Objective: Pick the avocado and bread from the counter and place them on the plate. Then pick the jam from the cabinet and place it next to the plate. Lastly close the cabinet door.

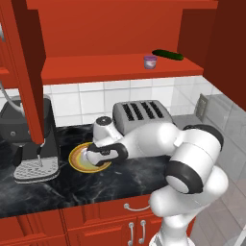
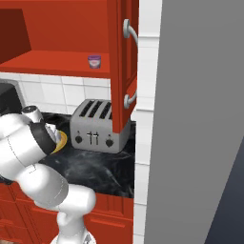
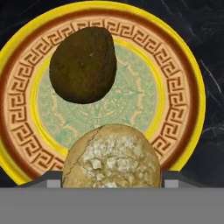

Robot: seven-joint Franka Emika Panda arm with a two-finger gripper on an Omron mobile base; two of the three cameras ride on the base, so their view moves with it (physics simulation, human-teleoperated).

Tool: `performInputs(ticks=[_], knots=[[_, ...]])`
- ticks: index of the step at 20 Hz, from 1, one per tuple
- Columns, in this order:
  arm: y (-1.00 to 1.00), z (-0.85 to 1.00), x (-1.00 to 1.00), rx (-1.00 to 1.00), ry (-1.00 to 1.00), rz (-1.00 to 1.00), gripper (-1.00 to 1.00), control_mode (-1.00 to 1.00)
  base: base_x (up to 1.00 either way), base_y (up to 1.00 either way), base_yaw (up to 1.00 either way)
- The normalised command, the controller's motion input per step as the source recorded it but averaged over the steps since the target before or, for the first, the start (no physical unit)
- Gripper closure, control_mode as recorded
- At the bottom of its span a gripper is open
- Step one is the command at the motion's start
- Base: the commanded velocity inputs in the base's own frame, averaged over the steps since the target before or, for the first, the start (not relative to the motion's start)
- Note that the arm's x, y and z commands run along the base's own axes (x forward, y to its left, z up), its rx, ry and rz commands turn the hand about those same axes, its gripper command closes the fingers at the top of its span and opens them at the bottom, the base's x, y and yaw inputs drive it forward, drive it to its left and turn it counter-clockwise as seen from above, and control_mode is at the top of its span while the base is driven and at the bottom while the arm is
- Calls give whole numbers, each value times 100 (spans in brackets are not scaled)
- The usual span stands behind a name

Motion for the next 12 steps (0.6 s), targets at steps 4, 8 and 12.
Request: performInputs(ticks=[4, 8, 12], knots=[[5, -11, 4, 0, 0, 0, 100, -100, 0, 0, 0], [1, 0, 2, 0, 1, 0, -100, -100, 0, 0, 0], [0, 0, 5, 0, 5, 0, -100, -100, 0, 0, 0]])
